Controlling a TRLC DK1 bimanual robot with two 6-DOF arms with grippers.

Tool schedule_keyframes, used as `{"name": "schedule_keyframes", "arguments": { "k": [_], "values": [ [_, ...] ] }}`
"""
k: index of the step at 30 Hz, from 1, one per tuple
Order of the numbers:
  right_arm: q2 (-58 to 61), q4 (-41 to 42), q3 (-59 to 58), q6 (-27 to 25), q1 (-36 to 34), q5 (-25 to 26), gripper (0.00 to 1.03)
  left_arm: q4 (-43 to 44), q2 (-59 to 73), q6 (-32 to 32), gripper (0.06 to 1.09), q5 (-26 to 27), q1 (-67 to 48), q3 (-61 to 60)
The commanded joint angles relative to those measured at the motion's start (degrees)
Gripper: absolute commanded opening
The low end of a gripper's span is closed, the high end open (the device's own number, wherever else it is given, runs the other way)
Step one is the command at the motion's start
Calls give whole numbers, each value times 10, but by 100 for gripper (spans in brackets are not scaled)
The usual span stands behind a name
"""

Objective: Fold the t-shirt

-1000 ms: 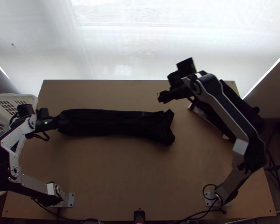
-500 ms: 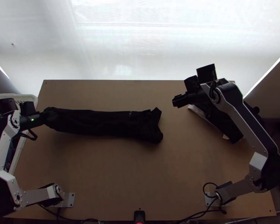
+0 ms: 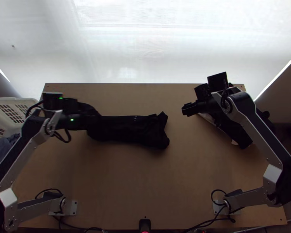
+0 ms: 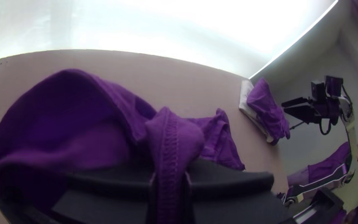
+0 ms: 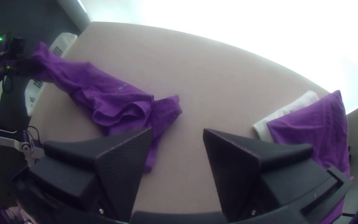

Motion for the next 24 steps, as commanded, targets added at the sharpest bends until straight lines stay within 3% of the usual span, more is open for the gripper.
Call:
{"name": "schedule_keyframes", "arguments": {
  "k": [1,14,20,22,23,24],
  "values": [
    [-15,13,-34,1,1,0,58,64,69,-32,9,-45,-144,19],
    [-33,58,-122,1,-14,0,58,54,295,4,9,-37,-265,193],
    [-49,73,-160,1,-33,0,60,9,415,16,9,-36,-322,294],
    [-53,73,-165,0,-43,0,60,-14,442,26,10,-4,-333,323],
    [-55,73,-166,-2,-48,0,60,-8,447,25,22,11,-338,329],
    [-57,73,-168,-2,-51,-1,60,3,452,22,48,20,-342,333]
  ]
}}
